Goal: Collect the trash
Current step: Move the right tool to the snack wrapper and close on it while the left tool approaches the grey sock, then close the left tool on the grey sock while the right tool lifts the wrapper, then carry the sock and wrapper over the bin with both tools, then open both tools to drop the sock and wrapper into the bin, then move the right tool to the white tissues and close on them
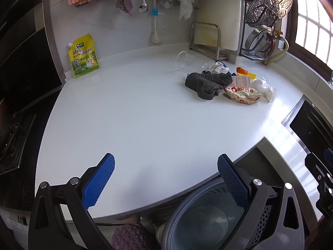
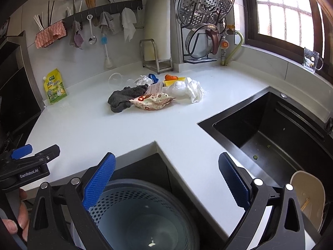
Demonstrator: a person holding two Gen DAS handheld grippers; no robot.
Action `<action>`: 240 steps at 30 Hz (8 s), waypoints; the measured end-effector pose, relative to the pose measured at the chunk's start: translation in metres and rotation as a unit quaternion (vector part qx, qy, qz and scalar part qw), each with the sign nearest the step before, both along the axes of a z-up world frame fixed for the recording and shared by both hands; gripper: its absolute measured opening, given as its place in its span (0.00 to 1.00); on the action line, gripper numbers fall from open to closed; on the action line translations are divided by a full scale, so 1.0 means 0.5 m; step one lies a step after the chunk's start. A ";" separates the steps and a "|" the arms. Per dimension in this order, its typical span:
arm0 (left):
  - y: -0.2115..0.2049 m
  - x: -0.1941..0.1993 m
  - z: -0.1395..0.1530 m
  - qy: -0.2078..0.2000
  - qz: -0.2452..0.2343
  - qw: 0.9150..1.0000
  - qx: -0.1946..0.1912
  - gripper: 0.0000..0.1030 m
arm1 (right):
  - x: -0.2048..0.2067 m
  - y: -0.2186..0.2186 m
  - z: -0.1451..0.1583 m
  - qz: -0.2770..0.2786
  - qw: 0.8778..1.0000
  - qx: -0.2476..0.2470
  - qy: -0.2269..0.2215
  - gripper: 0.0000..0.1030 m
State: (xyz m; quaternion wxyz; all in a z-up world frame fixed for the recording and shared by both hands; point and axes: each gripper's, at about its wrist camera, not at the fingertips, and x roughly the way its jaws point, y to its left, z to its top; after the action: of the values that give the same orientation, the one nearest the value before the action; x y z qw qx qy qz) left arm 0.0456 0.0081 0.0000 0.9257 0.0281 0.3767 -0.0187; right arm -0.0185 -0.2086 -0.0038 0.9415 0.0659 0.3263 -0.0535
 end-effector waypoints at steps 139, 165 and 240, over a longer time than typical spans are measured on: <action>-0.050 -0.046 -0.037 0.001 -0.087 0.996 -0.030 0.24 | -0.029 -0.031 -0.058 0.063 0.995 0.064 0.038 0.17; -0.071 -0.169 -0.188 0.082 -0.139 0.987 -0.003 0.24 | -0.138 0.031 -0.176 0.078 0.989 0.064 0.110 0.18; -0.007 -0.120 -0.030 -0.034 -0.104 0.993 -0.040 0.94 | -0.136 -0.002 -0.052 0.055 0.995 0.079 -0.009 0.70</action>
State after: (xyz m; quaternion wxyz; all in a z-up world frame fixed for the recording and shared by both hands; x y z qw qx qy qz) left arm -0.0145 0.0044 -0.0150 0.9315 0.0305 0.3386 -0.1295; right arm -0.0867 -0.2098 -0.0296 0.9378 0.1222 0.3239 0.0250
